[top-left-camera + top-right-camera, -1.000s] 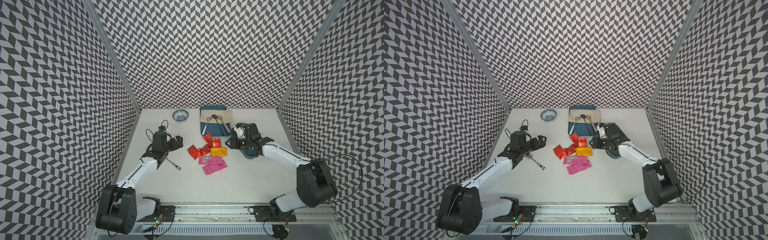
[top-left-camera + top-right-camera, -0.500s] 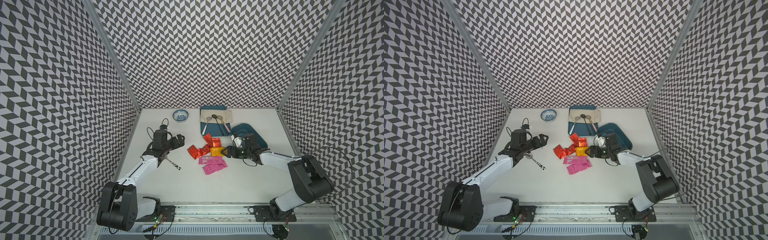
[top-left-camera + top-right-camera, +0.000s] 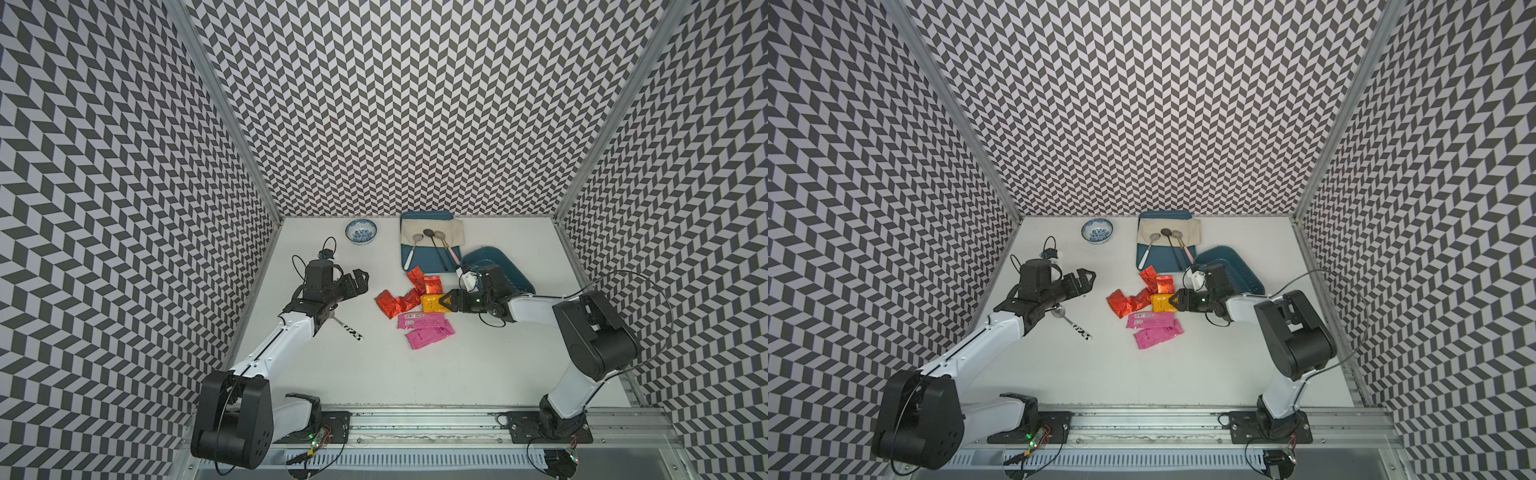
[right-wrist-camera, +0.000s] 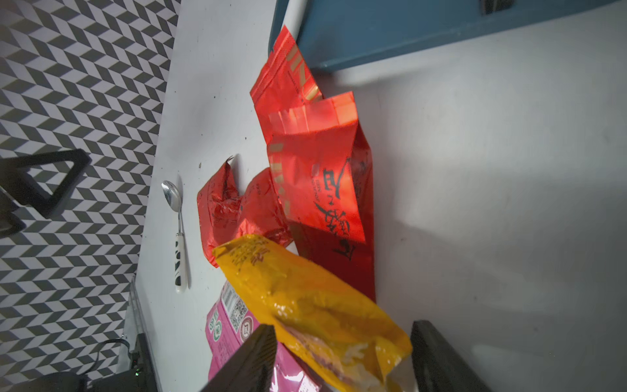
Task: Put the tea bags into the storage box
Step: Pick up the tea bag from the center of the board.
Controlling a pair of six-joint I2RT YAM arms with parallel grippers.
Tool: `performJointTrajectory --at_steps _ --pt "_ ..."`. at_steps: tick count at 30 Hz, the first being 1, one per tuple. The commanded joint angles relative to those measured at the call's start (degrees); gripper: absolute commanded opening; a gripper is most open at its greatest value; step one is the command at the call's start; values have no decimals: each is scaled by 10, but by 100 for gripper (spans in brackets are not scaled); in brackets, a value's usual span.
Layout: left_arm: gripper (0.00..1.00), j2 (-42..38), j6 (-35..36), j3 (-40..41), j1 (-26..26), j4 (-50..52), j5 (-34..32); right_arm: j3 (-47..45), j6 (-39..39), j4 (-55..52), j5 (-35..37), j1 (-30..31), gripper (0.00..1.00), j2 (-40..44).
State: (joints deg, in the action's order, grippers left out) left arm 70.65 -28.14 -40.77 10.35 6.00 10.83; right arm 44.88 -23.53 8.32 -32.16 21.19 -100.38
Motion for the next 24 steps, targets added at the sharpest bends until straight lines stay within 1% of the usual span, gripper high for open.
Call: performJointTrajectory --at_steps 1,4,5,7,9,11,12,15,19,22,24 --pt "100 -18 6 11 -2 5 1 13 -3 25 -11 10 55 -9" --pt "100 -22 4 17 -3 3 0 7 -7 25 -14 10 33 0" --pt "100 -23 4 17 -3 2 -1 4 -9 25 -17 10 28 5" --pt "100 -24 4 20 -3 1 -3 -1 -14 21 -24 10 26 17" --pt "100 -24 4 22 -3 0 -4 -6 -20 18 -32 11 18 34" --pt "100 -24 2 22 -3 -2 -4 -12 -26 10 -35 12 7 57" --pt "100 -23 3 22 -3 -2 -4 -13 -30 5 -37 12 4 71" --pt "100 -22 0 21 -3 -5 -4 -10 -35 -21 -35 12 0 111" --pt "100 -19 0 16 -3 -7 -4 13 -35 -73 -25 8 0 165" --pt "100 -16 0 12 -3 -9 -2 41 -37 -108 -13 2 0 182" --pt "100 -15 -2 12 -3 -10 -1 59 -41 -135 -1 -19 0 185"
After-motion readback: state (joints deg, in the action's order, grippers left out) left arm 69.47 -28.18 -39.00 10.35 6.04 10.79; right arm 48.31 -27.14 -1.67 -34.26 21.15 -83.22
